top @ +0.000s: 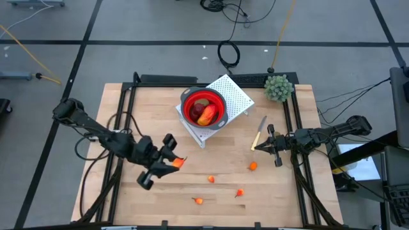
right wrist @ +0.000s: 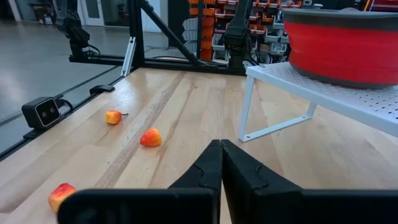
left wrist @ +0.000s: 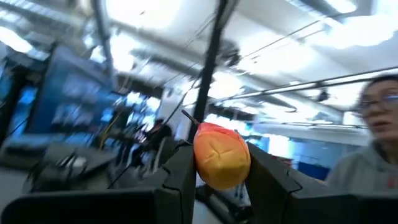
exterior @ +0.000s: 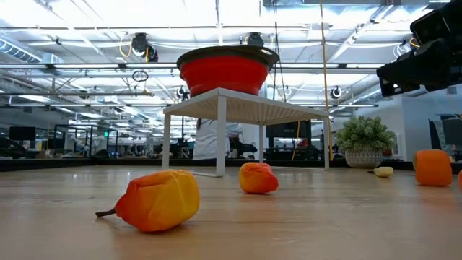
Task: Pick & Place Fruit
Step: Put the peach into the red strainer bowl on the shelf
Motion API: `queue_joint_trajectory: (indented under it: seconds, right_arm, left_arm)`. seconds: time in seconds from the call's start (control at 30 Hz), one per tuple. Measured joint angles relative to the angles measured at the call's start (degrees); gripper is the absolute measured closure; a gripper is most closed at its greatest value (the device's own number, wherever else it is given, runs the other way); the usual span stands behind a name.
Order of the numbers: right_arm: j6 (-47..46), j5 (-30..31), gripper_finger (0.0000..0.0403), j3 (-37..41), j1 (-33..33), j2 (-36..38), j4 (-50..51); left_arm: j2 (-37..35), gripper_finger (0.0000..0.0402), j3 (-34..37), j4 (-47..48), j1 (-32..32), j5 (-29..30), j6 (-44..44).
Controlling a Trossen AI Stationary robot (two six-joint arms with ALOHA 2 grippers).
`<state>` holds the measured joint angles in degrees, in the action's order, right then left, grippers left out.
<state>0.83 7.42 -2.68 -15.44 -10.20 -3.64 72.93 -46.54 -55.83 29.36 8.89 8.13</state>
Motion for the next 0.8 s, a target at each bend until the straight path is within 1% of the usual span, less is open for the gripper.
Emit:
queue_joint_trajectory:
  seconds: [0.17, 0.37, 0.47, 0.63, 0.8]
  right_arm:
    - [0.0, 0.0, 0.0403, 0.0, 0.0, 0.0, 0.0]
    - [0.0, 0.0, 0.0403, 0.0, 0.0, 0.0, 0.0]
    - [0.0, 0.0, 0.0403, 0.0, 0.0, 0.0, 0.0]
    - [0.0, 0.0, 0.0403, 0.0, 0.0, 0.0, 0.0]
    - [0.0, 0.0, 0.0403, 0.0, 0.0, 0.0, 0.0]
  left_arm:
    - [0.0, 0.0289, 0.0, -4.0, 0.0, -6.0, -5.9]
    - [0.0, 0.0289, 0.0, -4.9, 0.0, -10.3, -12.2]
    - [0.0, 0.0289, 0.0, -5.0, 0.0, -10.6, -13.4]
    - [0.0, 0.0289, 0.0, -6.3, 0.0, -10.6, -12.5]
    - [0.0, 0.0289, 0.0, -11.2, 0.0, -10.5, -14.8]
